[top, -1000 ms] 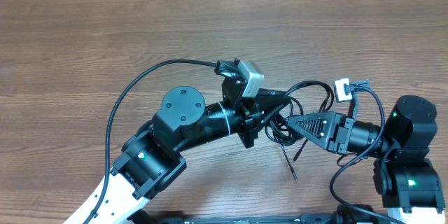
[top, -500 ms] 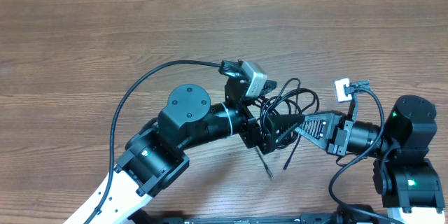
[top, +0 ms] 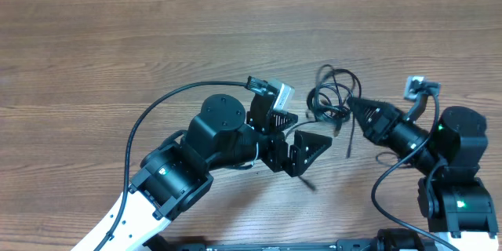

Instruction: Untangle cables

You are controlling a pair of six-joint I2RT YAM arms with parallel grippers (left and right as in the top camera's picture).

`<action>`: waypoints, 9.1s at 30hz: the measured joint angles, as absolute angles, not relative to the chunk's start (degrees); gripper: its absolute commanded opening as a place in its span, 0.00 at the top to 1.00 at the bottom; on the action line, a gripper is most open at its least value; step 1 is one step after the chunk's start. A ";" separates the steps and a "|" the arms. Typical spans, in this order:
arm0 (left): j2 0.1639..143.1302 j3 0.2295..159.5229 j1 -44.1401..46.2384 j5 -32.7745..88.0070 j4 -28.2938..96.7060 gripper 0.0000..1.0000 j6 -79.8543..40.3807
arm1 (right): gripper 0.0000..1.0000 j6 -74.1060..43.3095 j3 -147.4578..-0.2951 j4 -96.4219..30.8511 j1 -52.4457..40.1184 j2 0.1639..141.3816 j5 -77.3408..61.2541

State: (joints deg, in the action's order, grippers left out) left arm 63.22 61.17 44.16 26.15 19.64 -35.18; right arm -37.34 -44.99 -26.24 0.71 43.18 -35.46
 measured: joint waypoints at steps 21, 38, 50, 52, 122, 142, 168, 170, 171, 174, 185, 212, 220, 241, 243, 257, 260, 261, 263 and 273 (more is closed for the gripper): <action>66.15 61.23 44.16 7.31 36.69 0.00 -26.41 | 0.10 -34.46 -45.32 -47.64 0.71 43.13 -18.55; 92.14 61.23 44.16 0.16 22.55 0.08 -16.08 | 0.03 -34.30 -45.32 -51.51 0.71 47.99 -5.56; 99.18 61.23 44.16 0.14 11.31 0.22 -15.79 | 0.04 -34.28 -45.32 -50.04 0.71 57.47 -5.08; 99.18 61.23 44.16 0.14 10.61 0.30 -15.73 | 0.04 -34.26 -45.32 -50.00 0.71 57.49 -5.08; 61.54 61.23 44.16 41.21 32.58 0.96 28.32 | 0.90 18.04 -45.32 -47.59 0.71 33.04 -75.24; 61.56 61.21 44.16 42.85 29.08 0.96 15.53 | 0.45 17.82 -45.32 -46.92 0.71 33.06 -74.96; 64.12 61.12 46.15 43.92 29.19 0.80 13.17 | 0.96 16.49 -45.32 -46.68 0.75 32.99 -73.71; 63.59 61.12 46.15 43.75 28.97 0.75 12.49 | 0.96 16.51 -45.34 -47.33 0.71 32.99 -73.14; 63.00 61.12 46.15 43.77 28.91 0.75 12.12 | 0.96 16.53 -45.32 -47.92 0.71 32.99 -72.51; 59.24 61.12 46.13 43.29 28.71 0.71 12.08 | 0.96 16.45 -45.34 -49.19 0.49 32.75 -70.91; 51.86 61.19 46.52 38.39 34.26 0.74 7.29 | 0.96 16.49 -45.32 -48.66 0.67 32.95 -67.35; 58.41 61.19 46.81 32.14 35.48 0.96 -6.07 | 0.96 16.53 -45.32 -46.46 0.73 33.06 -73.91; 58.41 61.23 46.92 31.51 35.81 0.96 -6.70 | 0.96 16.53 -45.32 -46.06 0.73 33.12 -74.04; 58.52 61.67 48.03 13.45 36.80 0.96 -35.94 | 0.96 16.58 -45.32 -46.15 0.71 33.76 -74.08; 58.52 61.67 48.21 12.05 36.80 0.96 -39.88 | 0.96 16.53 -45.32 -46.15 0.71 33.80 -74.02; 58.61 61.65 46.87 -1.54 38.54 0.32 -51.99 | 0.96 16.53 -45.32 -46.70 0.71 33.21 -76.20; 58.57 61.65 46.87 -0.73 38.61 0.28 -47.20 | 0.96 16.53 -45.32 -46.85 0.71 33.21 -75.99; 58.50 61.65 46.87 -0.25 38.61 0.28 -45.10 | 0.96 16.53 -45.32 -46.92 0.71 33.21 -75.92; 57.89 61.65 46.87 0.78 38.61 0.34 -40.60 | 0.96 16.51 -45.32 -47.18 0.71 33.21 -75.79; 48.84 61.65 46.87 7.25 38.92 0.11 -20.56 | 0.96 16.51 -45.32 -47.18 0.71 33.21 -75.59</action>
